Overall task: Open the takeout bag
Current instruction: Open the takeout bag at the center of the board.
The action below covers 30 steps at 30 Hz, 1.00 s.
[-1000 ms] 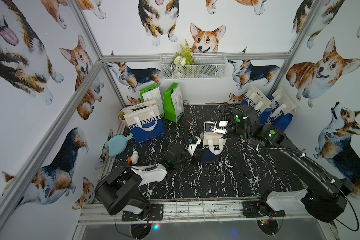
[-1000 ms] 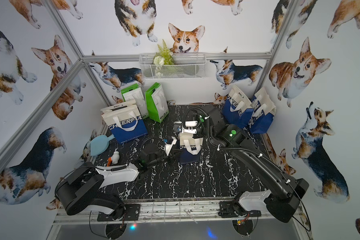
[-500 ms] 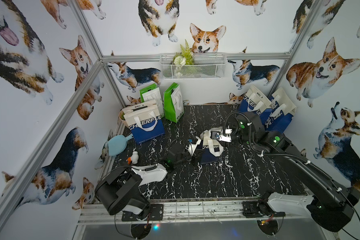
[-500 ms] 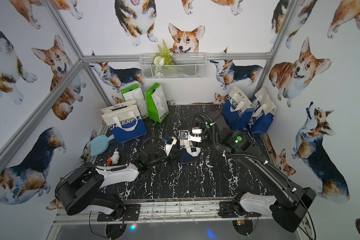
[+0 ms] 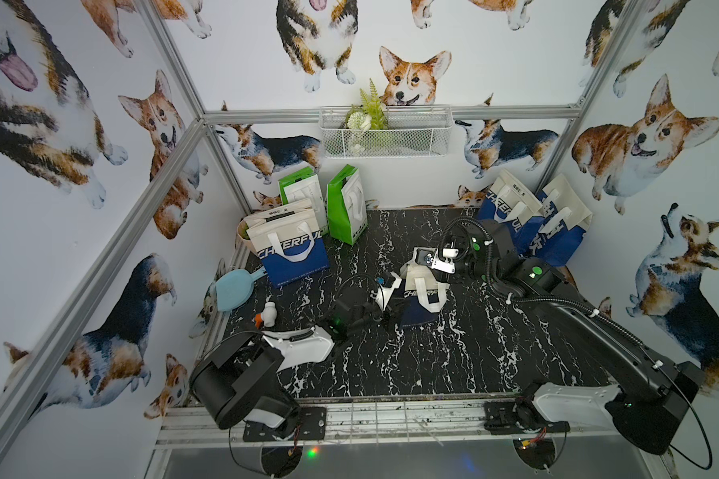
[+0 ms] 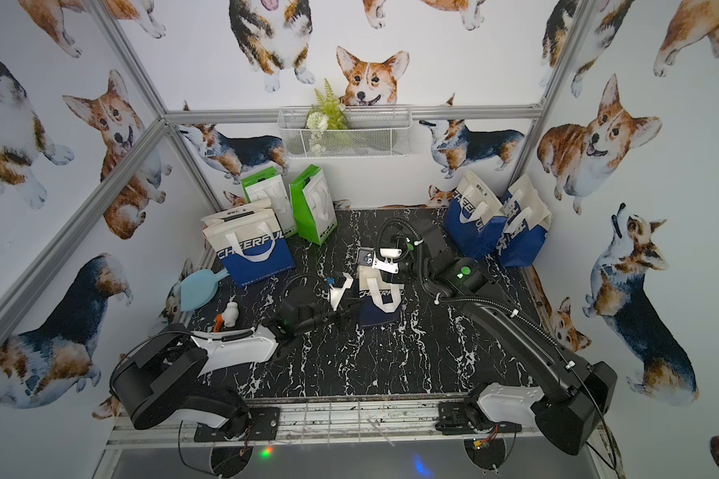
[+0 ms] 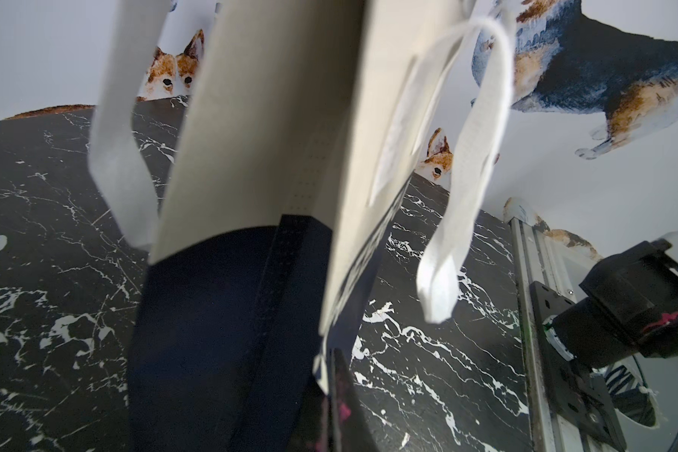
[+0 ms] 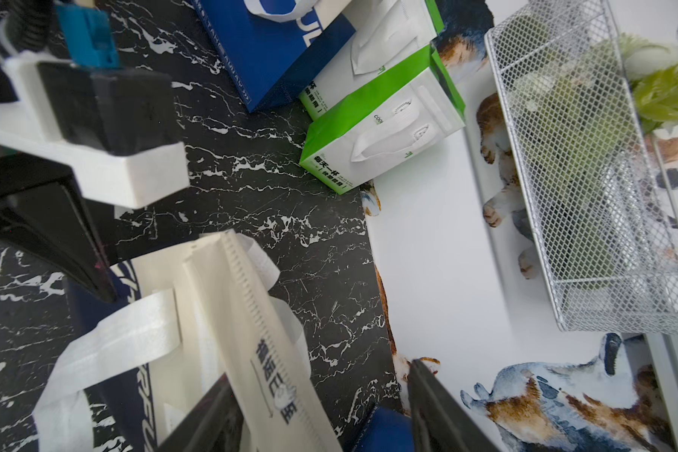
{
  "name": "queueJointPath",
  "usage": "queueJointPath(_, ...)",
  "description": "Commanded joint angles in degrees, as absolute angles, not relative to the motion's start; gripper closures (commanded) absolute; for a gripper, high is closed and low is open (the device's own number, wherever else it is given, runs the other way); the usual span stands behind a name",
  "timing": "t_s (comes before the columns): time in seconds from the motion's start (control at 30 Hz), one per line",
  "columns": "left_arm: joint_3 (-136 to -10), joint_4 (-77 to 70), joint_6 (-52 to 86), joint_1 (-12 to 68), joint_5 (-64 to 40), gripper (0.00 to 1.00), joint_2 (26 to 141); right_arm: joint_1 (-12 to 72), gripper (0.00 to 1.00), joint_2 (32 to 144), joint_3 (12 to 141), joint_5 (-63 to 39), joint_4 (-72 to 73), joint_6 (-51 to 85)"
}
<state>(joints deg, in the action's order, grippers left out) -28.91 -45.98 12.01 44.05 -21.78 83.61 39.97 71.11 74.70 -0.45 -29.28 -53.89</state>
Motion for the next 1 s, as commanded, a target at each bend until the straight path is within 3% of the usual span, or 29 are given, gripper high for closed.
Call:
queueJointPath(0.0, -29.1, -44.3, 11.4, 44.2, -22.3, 1.0, 83.7, 39.6, 0.34, 72.4, 75.4, 0.3, -24.9, -52.5)
queueJointPath(0.97, -29.2, -43.9, 11.0, 44.1, -22.7, 1.0, 83.8, 39.4, 0.35, 82.7, 84.5, 6.8, -22.9, -41.3)
